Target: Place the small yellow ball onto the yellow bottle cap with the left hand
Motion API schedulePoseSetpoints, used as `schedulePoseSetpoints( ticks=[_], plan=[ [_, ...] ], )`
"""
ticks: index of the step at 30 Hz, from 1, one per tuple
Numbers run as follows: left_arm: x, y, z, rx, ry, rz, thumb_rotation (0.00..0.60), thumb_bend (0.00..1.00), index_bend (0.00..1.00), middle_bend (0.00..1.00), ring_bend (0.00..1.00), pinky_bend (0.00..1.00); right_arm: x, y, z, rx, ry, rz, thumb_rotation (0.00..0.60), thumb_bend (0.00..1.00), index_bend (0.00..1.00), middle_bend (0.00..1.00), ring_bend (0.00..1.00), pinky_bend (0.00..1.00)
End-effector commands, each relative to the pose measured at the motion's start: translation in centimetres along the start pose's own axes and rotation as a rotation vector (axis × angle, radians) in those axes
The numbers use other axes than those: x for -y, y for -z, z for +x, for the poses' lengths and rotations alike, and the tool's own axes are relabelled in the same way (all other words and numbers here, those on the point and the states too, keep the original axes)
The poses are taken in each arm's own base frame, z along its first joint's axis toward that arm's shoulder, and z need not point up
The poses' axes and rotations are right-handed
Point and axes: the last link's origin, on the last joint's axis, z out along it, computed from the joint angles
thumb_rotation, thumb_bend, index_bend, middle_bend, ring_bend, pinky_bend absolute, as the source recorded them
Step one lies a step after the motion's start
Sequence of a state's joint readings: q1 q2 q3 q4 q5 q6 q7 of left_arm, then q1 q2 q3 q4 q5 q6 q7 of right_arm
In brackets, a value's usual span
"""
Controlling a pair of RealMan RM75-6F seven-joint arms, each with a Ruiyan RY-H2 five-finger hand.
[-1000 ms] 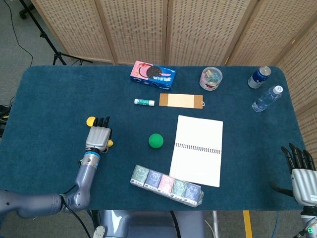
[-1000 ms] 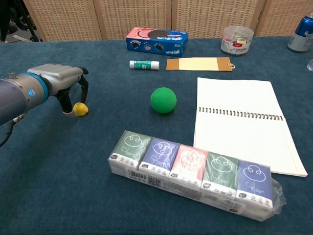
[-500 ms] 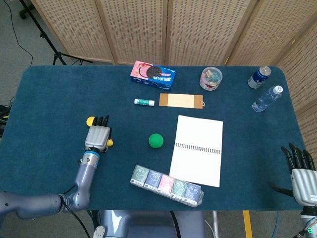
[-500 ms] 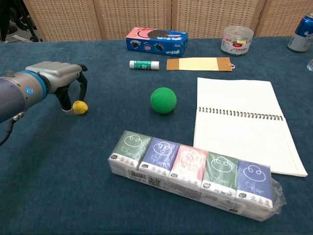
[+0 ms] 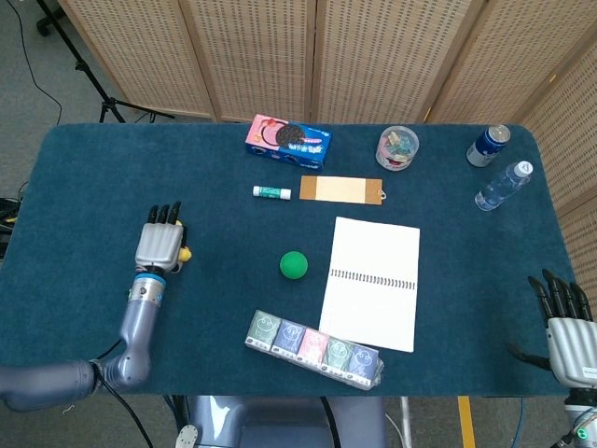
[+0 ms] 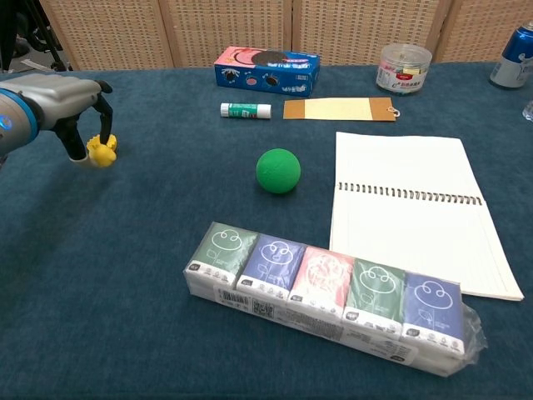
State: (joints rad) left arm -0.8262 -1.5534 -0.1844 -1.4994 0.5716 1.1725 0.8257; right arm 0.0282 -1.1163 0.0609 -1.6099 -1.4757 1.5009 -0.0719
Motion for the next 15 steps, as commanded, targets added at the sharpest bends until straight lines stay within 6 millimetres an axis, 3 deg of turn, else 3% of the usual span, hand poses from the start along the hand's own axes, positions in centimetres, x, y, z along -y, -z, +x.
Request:
schedulePoseSetpoints(
  ticks=[1, 9, 15],
  plan=[
    [1.6, -0.5, 0.4, -0.015, 0.001, 0.029, 0.6, 0.27, 0.59, 0.0, 0.0, 0.0, 0.1, 0.0, -0.1, 0.002, 0.002, 0.0, 0.6, 0.0, 0.03, 0.0, 0.0, 0.0],
    [3.9, -2.0, 0.6, -0.023, 0.008, 0.074, 0.6, 0.27, 0.59, 0.0, 0.0, 0.0, 0.3, 0.1, -0.2, 0.004, 0.011, 0.001, 0.6, 0.0, 0.03, 0.0, 0.0, 0.0],
    [4.2, -3.1, 0.6, -0.03, 0.006, 0.08, 0.6, 0.27, 0.6, 0.0, 0.0, 0.0, 0.2, 0.0, -0.2, 0.005, 0.012, -0.005, 0.6, 0.0, 0.03, 0.0, 0.0, 0.0]
  ],
)
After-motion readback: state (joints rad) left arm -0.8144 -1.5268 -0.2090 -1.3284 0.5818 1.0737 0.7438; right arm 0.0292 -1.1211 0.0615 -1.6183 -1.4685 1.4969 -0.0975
